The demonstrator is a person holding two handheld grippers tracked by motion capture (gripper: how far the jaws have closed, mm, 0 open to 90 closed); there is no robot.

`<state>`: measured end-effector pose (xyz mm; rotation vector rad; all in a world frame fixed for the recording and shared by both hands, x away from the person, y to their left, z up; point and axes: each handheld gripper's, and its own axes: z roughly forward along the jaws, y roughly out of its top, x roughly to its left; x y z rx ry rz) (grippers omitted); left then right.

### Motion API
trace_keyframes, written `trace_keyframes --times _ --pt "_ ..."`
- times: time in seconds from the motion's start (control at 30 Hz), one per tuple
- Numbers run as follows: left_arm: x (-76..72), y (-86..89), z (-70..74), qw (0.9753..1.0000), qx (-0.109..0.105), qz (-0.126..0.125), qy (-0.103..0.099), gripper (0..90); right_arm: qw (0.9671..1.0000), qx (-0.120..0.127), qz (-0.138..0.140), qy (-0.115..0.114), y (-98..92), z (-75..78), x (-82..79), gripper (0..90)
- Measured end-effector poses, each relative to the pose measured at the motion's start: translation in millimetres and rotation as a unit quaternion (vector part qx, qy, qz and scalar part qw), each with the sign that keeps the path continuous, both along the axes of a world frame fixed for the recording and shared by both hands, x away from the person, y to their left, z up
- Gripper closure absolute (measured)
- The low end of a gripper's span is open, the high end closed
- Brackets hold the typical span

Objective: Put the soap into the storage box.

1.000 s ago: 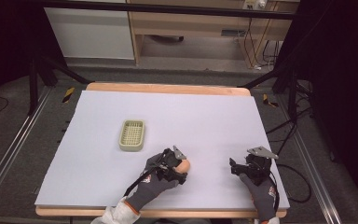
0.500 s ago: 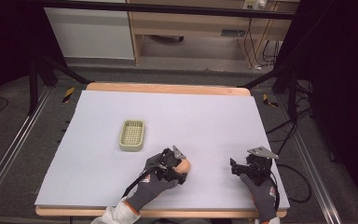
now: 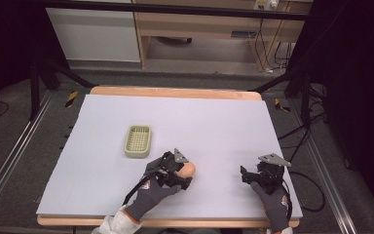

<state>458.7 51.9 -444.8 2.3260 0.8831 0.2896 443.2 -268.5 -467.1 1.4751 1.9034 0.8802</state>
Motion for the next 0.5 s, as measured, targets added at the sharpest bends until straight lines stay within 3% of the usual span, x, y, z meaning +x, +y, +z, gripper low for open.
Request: trace_keyframes --times 0.5 --pt "-0.2 14.2 9.7 0.9998 -0.013 0.012 -0.004 31.3 1.0000 0.003 -0.002 0.001 -0.8 0.1 -0.7 6.9"
